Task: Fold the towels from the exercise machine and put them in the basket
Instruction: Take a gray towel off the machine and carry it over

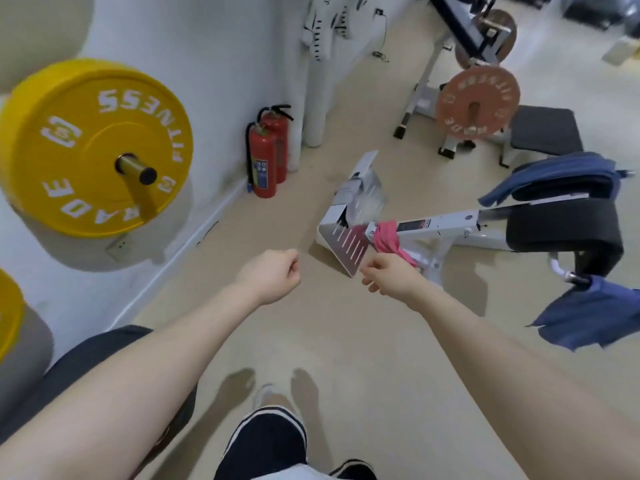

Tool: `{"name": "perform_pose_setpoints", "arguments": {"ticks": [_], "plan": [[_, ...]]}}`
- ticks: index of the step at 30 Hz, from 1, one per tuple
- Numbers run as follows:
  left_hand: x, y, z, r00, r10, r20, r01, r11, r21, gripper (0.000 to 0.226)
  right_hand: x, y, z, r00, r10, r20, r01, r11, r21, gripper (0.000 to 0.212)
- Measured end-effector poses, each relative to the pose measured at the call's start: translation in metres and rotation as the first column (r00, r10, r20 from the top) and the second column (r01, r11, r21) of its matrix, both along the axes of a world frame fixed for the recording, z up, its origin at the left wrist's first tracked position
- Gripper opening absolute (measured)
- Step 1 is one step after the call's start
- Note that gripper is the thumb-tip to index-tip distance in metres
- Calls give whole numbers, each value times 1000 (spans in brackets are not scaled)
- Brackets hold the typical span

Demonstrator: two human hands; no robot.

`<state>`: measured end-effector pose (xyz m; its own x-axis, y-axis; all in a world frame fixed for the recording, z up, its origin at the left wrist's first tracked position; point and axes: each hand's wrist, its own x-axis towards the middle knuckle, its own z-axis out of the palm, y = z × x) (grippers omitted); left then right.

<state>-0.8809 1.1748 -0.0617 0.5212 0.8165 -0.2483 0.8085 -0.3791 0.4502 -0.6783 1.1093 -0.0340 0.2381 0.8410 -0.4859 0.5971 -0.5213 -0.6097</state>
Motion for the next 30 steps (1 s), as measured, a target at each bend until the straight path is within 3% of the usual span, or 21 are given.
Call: {"name": "perform_pose_setpoints", "arguments": {"ticks": [4, 10, 12, 16, 23, 30], "plan": [[68, 78, -22, 999, -29, 31, 31, 998, -62, 5, 57, 63, -18, 997, -63, 48, 63, 998, -7, 21], [169, 226, -65, 998, -59, 34, 64, 983, -171, 19, 145, 202, -55, 983, -164, 84, 165, 986, -6, 24], [191, 273, -70, 999, -27, 38, 35, 972, -232, 4, 165, 248, -67, 982, -170, 83, 175, 983, -56, 27], [230, 353, -87, 986, 134, 97, -89, 925, -370, 7, 200, 331, -105, 991, -100, 92, 110, 988, -112, 26], [299, 449, -186, 989, 143, 37, -115, 903, -414, 22, 257, 437, -226, 982, 81, 172, -51, 984, -173, 10], [317, 480, -311, 891, 453, 28, -362, 747, -558, 12, 282, 500, -383, 980, 158, 123, -114, 945, -308, 28]]}}
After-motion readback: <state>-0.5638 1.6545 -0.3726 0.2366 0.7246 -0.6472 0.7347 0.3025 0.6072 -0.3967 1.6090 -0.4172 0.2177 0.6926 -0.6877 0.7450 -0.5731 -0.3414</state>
